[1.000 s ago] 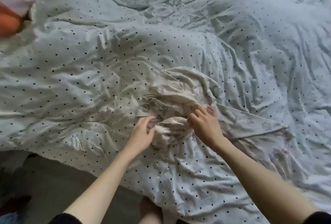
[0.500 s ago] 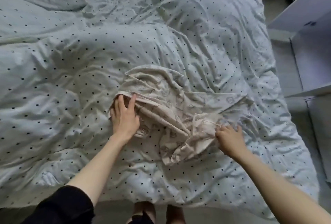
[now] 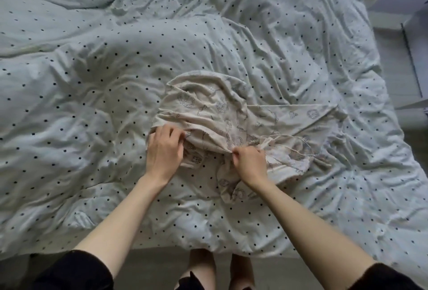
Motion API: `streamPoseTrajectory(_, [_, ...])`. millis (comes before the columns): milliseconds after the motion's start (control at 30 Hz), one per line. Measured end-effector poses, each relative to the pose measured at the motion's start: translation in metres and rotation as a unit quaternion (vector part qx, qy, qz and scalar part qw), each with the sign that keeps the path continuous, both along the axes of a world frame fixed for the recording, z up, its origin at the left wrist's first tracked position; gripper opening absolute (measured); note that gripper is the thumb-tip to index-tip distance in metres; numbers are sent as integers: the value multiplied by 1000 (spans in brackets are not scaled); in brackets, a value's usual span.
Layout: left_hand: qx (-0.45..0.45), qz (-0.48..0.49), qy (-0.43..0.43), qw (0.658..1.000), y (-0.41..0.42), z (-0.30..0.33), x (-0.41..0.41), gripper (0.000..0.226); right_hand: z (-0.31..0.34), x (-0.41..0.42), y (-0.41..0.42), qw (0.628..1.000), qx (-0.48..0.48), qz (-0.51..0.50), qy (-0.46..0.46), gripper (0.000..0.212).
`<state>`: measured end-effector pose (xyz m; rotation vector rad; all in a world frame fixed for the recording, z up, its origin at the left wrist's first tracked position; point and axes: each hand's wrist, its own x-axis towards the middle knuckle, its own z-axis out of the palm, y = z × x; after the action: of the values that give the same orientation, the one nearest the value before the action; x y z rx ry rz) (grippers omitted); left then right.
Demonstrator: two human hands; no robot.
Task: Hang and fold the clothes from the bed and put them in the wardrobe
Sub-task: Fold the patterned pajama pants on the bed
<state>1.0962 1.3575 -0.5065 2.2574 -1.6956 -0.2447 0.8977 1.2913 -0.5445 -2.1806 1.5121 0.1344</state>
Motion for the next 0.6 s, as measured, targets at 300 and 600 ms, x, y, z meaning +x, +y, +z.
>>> streamPoseTrajectory(300, [247, -27, -110, 962, 32, -47, -24, 54, 18, -11, -28, 979, 6, -170, -116, 25])
streamPoseTrajectory(600, [1, 14, -8, 1000, 3, -4, -19, 17, 31, 7, 7, 988, 96, -1, -120, 49])
